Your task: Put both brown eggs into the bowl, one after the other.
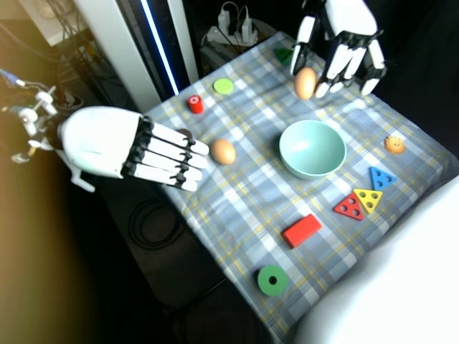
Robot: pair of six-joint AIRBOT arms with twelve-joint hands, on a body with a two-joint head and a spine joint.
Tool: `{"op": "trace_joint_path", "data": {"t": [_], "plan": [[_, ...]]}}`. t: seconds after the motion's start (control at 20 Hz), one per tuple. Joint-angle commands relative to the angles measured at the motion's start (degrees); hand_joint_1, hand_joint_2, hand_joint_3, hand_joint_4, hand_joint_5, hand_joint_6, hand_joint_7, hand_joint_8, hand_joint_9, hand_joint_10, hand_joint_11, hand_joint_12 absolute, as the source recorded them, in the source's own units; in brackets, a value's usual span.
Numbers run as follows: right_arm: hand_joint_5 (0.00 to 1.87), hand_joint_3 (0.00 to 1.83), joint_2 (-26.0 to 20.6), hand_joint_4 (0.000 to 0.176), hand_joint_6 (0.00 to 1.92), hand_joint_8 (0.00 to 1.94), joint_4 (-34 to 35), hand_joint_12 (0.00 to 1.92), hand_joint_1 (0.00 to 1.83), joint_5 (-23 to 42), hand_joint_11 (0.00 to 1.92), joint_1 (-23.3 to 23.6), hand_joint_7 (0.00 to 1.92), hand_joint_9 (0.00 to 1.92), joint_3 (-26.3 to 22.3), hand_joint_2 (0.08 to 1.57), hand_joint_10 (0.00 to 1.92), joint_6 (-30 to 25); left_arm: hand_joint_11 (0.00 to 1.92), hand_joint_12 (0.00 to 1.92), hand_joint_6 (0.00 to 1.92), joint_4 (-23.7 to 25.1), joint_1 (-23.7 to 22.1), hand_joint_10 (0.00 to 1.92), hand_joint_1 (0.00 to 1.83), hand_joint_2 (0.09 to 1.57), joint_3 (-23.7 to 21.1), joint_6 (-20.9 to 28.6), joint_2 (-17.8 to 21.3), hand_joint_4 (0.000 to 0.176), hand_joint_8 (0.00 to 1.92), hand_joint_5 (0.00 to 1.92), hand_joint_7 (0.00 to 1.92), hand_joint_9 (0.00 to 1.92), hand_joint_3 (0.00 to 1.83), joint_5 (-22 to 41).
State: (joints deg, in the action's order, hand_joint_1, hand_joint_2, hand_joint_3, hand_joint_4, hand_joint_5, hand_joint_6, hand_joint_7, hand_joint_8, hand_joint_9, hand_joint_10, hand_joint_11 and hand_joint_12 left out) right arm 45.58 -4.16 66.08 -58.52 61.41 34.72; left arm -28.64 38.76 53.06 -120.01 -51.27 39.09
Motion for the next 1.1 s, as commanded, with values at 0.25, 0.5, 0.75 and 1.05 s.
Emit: {"op": "trace_joint_path", "data": {"t": [0.25, 0.5, 0.75, 1.05], "plan": [[0.61, 0.00, 0.58, 0.000, 0.00, 0.00, 1.65, 0.52, 0.78, 6.80, 0.41, 0.16, 0.65, 0.62, 0.60, 1.36, 0.00, -0.26, 0.07, 0.98, 0.22, 0.24, -11.05, 0.39, 1.36, 0.99, 10.02, -2.28, -9.32, 0.000, 0.58, 1.03, 1.25, 0.88, 0.00, -6.45], [0.63, 0.00, 0.80, 0.000, 0.00, 0.00, 1.53, 0.54, 0.73, 6.80, 0.42, 0.17, 0.66, 0.64, 0.76, 1.36, 0.01, -0.26, 0.07, 1.03, 0.00, -1.00, -12.77, 0.10, 1.16, 0.91, 13.95, -3.52, -12.98, 0.101, 0.01, 0.84, 0.97, 0.87, 0.00, -10.82], [0.62, 0.00, 0.80, 0.000, 0.00, 0.00, 1.52, 0.55, 0.72, 6.80, 0.40, 0.11, 0.64, 0.62, 0.80, 1.36, 0.00, -0.26, 0.00, 1.24, 0.00, -1.61, -12.04, 0.00, 0.78, 1.00, 13.30, -3.52, -12.87, 0.100, 0.00, 0.65, 0.68, 0.66, 0.01, -9.49], [0.62, 0.00, 0.88, 0.000, 0.00, 0.00, 1.53, 0.54, 0.75, 6.82, 0.40, 0.11, 0.63, 0.63, 0.80, 1.37, 0.00, -0.26, 0.02, 1.08, 0.01, 0.46, -9.43, 0.01, 0.43, 1.06, 7.42, -2.73, -9.18, 0.132, 0.00, 0.42, 0.52, 0.60, 0.00, -1.31]]}}
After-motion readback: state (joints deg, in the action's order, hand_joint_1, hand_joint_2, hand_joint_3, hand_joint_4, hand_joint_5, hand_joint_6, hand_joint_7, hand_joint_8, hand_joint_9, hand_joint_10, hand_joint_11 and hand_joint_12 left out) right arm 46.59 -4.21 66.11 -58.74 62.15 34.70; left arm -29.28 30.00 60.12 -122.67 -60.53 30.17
